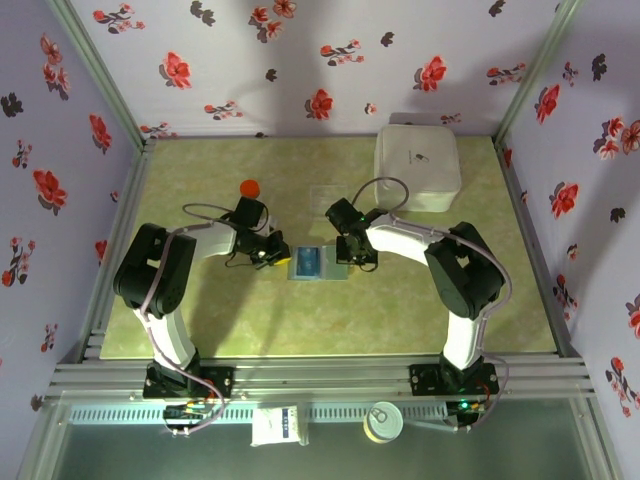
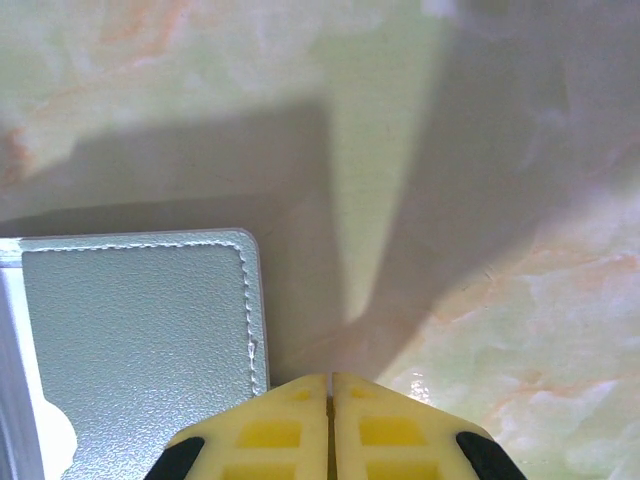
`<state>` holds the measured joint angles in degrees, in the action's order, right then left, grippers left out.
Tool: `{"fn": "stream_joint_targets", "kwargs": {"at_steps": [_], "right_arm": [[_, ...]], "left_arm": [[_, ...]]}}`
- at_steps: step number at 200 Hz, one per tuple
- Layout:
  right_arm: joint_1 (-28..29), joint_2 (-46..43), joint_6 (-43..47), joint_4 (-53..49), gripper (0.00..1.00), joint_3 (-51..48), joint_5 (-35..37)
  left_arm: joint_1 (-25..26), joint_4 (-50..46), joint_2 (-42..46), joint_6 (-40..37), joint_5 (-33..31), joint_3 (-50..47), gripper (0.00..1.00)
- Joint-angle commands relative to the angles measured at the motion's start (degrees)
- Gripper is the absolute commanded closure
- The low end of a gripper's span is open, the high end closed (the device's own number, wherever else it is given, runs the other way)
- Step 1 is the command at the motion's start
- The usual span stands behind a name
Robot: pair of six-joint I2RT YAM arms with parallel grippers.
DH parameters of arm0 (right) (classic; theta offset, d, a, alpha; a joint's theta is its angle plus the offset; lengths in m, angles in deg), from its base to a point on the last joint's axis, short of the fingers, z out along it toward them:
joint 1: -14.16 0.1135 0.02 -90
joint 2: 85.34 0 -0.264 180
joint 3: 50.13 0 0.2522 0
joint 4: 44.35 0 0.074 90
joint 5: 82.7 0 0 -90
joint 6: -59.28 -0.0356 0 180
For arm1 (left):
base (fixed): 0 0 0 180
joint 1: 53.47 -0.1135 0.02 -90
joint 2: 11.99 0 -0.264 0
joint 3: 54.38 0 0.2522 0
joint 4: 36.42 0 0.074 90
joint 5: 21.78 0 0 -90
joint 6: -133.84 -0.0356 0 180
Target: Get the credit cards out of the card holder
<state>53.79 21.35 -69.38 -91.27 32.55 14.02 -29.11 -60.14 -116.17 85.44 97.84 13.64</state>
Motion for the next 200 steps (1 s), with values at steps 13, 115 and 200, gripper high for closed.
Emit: {"fn": "stream_joint_targets", "kwargs": {"at_steps": [13, 115, 200], "right_arm": [[-0.4, 1.0, 1.6, -3.4, 0.97, 1.1, 3.5], [-0.5, -2.8, 1.1, -7.4, 0.61, -0.8, 7.1], [-0.8, -4.0, 0.5, -6.4, 0.53, -2.2, 5.2]], "left_arm": [[1.2, -2.0, -1.8, 1.4, -1.2, -1.9, 1.00], [1.7, -2.1, -0.2, 2.4, -1.2, -2.9, 1.00], [1.7, -2.3, 0.1, 2.2, -1.2, -2.7, 1.00]]}}
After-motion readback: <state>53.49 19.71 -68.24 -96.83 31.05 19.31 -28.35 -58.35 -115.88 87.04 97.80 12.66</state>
